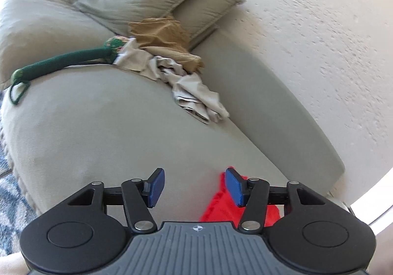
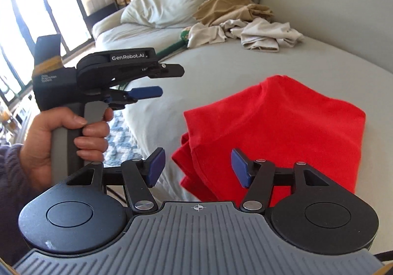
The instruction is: Fold clothes
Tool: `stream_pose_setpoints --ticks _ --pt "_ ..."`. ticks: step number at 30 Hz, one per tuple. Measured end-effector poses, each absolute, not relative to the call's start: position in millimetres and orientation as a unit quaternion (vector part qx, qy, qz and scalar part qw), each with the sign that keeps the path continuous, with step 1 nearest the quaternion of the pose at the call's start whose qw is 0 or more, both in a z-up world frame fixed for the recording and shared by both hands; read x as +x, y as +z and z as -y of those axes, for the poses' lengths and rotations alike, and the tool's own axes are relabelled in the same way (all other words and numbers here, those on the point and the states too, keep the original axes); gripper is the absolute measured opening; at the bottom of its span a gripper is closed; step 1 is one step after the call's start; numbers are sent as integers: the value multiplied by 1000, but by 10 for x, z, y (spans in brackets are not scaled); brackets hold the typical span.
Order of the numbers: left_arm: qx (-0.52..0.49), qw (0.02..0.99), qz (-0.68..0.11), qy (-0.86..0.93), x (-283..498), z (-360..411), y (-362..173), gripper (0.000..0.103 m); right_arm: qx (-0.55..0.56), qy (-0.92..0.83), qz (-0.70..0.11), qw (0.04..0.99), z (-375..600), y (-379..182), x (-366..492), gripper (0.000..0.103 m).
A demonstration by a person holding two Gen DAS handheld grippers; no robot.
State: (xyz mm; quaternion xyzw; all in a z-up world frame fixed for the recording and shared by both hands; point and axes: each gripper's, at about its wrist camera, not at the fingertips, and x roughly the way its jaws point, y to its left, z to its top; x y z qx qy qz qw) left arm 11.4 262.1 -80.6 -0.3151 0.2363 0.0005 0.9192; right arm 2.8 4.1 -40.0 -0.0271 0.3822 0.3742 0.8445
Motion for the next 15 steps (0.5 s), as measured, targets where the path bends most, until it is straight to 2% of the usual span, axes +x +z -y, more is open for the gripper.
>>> stream_pose_setpoints --ticks 5,7,9,10,15 --pt "-237 938 -236 -96 206 -2101 -715 28 32 298 -371 879 632 -350 -65 63" --pt "-204 940 -249 -114 276 -1884 -729 28 56 256 -368 892 839 -409 -22 62" --pt "-171 939 -275 -113 374 -1721 -791 24 76 216 -367 902 1000 -492 60 37" --pt "-156 938 -290 -111 419 -1650 -827 22 71 205 -364 906 1014 -536 116 10" --pt "-85 924 -365 -73 505 -1483 -1049 19 18 211 -329 920 811 -745 398 9"
